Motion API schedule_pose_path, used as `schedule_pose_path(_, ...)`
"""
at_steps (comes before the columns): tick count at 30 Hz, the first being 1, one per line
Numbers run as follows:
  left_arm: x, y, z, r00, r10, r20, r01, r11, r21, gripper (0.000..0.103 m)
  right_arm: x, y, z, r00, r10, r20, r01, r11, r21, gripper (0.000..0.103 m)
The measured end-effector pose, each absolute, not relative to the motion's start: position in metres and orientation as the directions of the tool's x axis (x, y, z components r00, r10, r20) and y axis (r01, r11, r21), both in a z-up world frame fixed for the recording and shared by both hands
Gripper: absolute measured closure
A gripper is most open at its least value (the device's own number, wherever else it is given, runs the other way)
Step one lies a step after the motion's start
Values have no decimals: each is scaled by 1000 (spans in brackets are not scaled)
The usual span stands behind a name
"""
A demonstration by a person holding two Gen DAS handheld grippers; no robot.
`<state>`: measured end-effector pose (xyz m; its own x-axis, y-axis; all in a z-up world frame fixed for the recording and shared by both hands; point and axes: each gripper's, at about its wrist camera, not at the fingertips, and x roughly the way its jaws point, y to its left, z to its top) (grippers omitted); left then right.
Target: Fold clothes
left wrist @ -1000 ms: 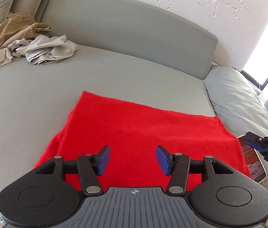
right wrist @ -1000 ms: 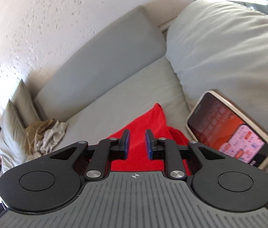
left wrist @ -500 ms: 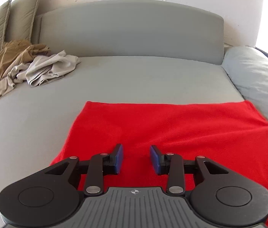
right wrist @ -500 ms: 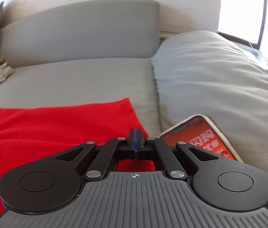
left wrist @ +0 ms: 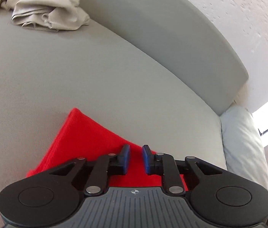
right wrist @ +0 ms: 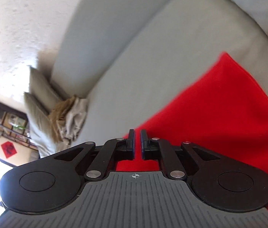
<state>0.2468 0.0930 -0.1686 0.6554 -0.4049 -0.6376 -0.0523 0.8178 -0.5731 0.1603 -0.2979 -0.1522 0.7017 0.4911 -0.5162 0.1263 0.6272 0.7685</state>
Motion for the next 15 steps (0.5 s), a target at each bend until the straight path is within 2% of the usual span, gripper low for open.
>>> schedule_pose_path(2,252,103,-170,684,-340,-646,-101,832,-545,90,164,-303,-160,725,424,-542,147,674,724,103)
schedule_pose_path(3,253,107,-170,698,-299,-651,-127,842,-524,92,163,-306,-154,766,309,-563,184,734,653,102)
schedule_pose_path(6,249,122,-162,717,-199,-668,-206,855,-476,93,156,-341,-149,803,39,-595,409,689,598,100)
schedule_pose_path(7,246,125,-156,720,-175,-671,-210,867,-452,93,152,-351,-149,802,10,-597,440,667,602,101)
schedule_pose_path(8,242,126,-148,723,-151,-674,-211,881,-423,93,147,-357,-144,795,-21,-607,459,674,578,93)
schedule_pose_path(9,234,125,-138,726,-127,-676,-205,898,-389,91,140,-359,-137,787,-56,-615,472,696,541,93)
schedule_pose_path(10,224,122,-127,729,-103,-677,-201,913,-355,80,128,-361,-128,800,-57,-597,455,707,542,93)
schedule_pose_path(11,213,119,-115,732,-90,-675,-185,928,-324,76,116,-363,-120,813,-58,-579,437,717,543,93)
schedule_pose_path(13,182,112,-91,741,-133,-658,-94,950,-298,68,86,-359,-102,833,-33,-552,396,733,553,89)
schedule_pose_path(15,146,96,-71,734,-193,-651,7,961,-277,62,56,-351,-86,844,4,-536,347,759,551,70)
